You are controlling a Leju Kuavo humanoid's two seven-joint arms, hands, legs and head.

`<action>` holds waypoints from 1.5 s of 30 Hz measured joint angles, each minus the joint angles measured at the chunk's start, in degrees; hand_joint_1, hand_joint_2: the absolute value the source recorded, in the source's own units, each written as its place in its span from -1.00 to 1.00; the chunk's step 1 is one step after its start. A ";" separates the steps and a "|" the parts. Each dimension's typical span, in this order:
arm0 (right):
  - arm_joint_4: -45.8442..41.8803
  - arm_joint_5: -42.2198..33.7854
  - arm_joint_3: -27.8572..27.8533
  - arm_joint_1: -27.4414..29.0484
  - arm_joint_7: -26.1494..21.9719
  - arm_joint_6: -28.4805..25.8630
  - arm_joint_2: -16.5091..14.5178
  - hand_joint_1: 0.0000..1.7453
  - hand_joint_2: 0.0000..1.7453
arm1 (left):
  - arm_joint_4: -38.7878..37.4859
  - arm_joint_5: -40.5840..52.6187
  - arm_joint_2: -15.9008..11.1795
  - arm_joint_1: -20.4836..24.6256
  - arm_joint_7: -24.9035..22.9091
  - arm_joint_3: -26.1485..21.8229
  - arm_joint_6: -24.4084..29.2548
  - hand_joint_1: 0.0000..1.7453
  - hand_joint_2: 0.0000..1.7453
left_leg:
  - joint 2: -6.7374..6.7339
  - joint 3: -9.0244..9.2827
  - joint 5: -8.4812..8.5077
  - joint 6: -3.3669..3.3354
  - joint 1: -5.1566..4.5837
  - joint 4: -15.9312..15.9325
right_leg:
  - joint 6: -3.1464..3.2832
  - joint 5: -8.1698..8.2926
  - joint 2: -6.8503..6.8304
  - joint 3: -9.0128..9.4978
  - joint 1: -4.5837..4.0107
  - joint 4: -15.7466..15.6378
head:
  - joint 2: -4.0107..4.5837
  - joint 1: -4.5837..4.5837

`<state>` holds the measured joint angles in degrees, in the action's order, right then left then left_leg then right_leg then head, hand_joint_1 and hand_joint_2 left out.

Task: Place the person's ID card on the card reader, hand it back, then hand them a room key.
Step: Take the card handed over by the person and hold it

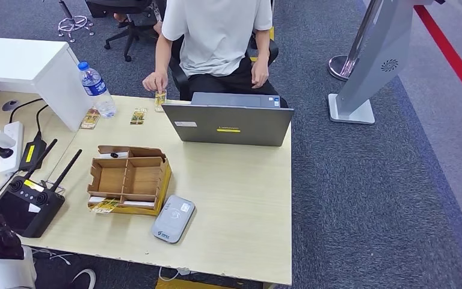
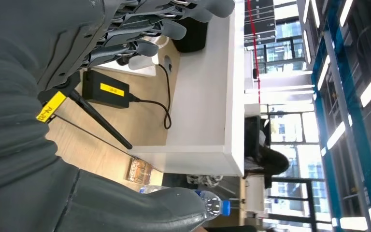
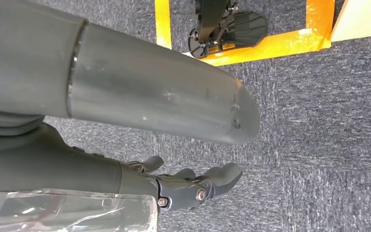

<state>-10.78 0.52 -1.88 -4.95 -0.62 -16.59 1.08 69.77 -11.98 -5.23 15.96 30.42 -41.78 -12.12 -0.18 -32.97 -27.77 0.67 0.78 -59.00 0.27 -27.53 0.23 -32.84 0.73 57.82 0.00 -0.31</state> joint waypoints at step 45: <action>0.21 5.41 1.34 -0.39 3.15 1.96 -0.75 -1.00 -1.00 | -16.09 73.06 -10.42 33.28 -20.80 40.18 31.29 1.00 1.00 | -0.05 -0.04 0.14 0.04 0.00 -0.03 | 0.02 0.15 0.08 -0.06 0.00 0.04 | 0.00 0.00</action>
<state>-10.56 5.93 -0.54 -5.34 2.52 -14.63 0.33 53.68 61.08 -15.65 49.24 9.62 -1.60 19.17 -0.23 -33.01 -27.62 0.71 0.78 -59.03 0.29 -27.38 0.31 -32.90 0.73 57.86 0.00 -0.31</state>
